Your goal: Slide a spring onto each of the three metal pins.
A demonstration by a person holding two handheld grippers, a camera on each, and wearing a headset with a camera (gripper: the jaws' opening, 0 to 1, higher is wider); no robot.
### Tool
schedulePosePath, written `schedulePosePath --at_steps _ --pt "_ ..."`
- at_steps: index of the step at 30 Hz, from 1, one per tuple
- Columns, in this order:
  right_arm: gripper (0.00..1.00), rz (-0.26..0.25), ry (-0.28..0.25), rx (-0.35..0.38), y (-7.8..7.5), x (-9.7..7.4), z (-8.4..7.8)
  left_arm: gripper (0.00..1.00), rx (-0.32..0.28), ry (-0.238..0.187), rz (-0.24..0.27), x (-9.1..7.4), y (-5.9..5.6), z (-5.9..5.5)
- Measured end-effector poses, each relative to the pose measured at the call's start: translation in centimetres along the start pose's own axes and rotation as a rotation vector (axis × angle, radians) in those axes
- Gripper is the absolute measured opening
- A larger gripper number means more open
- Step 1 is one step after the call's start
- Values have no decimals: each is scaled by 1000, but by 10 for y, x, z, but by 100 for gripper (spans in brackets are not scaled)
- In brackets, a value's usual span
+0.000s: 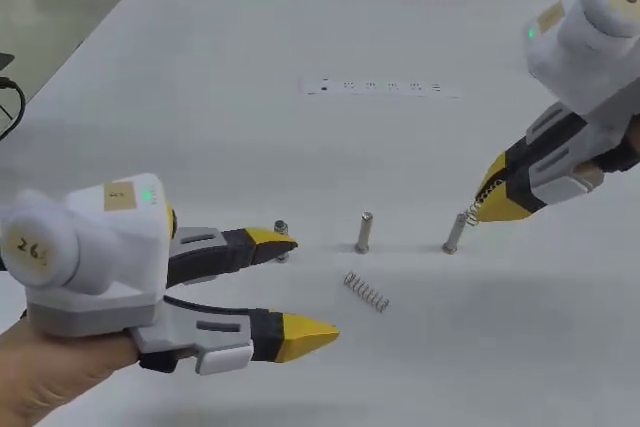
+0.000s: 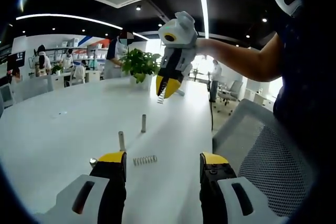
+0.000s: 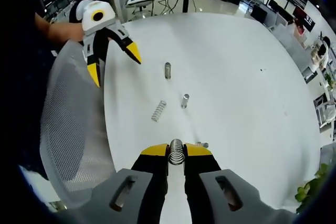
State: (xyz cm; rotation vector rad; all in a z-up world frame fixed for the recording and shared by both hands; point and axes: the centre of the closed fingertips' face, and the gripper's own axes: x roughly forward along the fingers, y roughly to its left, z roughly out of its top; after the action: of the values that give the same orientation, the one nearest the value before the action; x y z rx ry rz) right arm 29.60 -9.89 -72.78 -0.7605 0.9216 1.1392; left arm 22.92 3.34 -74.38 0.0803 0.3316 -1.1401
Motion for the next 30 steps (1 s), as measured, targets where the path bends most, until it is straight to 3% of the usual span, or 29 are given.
schedulePosePath --at_steps 7,11,22,30 --pt "8 -42 30 3 -21 3 -6 51 1 -2 6 0 1 0" --pt "8 -32 33 17 -29 10 -9 51 -1 0 8 -1 1 0" --pt "8 -37 99 18 -43 28 -20 50 3 4 7 0 0 0" --pt "8 -14 116 38 -46 39 -23 50 3 0 11 -1 0 1"
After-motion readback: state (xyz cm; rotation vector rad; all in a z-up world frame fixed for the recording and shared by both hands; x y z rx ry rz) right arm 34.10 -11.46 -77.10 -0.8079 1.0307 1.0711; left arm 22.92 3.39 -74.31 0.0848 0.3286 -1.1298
